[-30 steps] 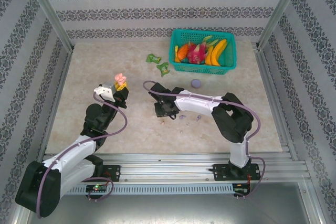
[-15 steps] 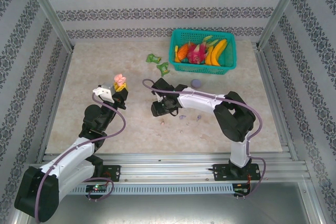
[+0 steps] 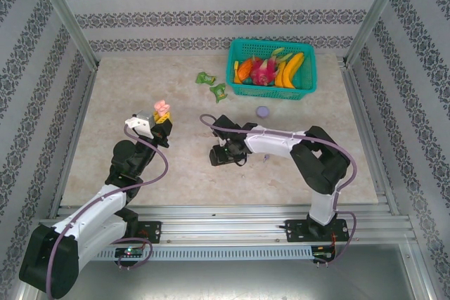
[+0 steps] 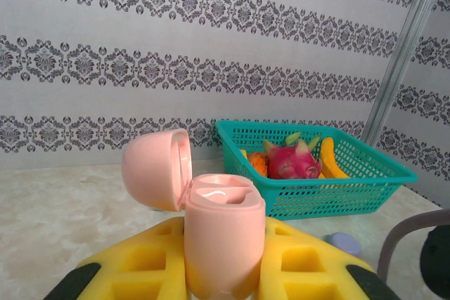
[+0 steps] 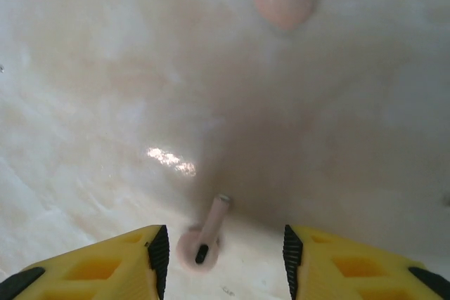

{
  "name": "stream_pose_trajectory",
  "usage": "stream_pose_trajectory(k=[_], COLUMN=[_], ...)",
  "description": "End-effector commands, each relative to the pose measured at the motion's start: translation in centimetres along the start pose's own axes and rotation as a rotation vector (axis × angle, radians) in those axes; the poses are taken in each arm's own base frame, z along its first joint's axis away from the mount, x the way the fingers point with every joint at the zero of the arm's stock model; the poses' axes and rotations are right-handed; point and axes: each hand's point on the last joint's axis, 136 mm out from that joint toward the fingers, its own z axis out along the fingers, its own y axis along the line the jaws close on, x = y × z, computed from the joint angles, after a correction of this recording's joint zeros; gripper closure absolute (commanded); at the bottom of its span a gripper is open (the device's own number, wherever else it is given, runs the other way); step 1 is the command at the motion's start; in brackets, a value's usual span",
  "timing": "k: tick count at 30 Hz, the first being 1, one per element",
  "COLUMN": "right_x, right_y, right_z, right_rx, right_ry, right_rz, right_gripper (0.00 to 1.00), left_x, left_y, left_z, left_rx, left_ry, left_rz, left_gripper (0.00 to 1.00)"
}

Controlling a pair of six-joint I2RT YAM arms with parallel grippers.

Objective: Insert the wireless bluetooth earbuds into the charging case

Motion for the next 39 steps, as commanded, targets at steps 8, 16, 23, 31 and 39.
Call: stream_pose_trajectory(k=[8, 16, 23, 31, 39], right_x=[1.8, 1.8, 0.3, -1.4, -3.3], right_y=[1.0, 3.8, 7.2, 6.4, 4.1], right_z=[0.3, 1.2, 0.2, -2.6, -1.3], right_rx=[0.000, -0.068, -0.218, -0.210, -0.119], right_ry=[0.006, 0.027, 0.001, -0.056, -0.053], right_rz=[0.038, 0.043, 0.031, 0.027, 0.000], right_gripper=[0.50, 0.51, 0.52, 0.53, 0.53], left_x=[-0.1, 0.0, 0.2, 0.4, 0.4], left_y=[0.0, 0.0, 0.0, 0.0, 0.1], left_z=[-0.1, 0.1, 0.3, 0.4, 0.4], left_rx=[0.008, 0.012, 0.014, 0.015, 0.012], left_ry=[-0.009, -0.011, -0.007, -0.003, -0.002], left_rz=[0.009, 0.003, 0.001, -0.002, -0.005], left_gripper=[1.00, 1.00, 1.00, 1.00, 1.00])
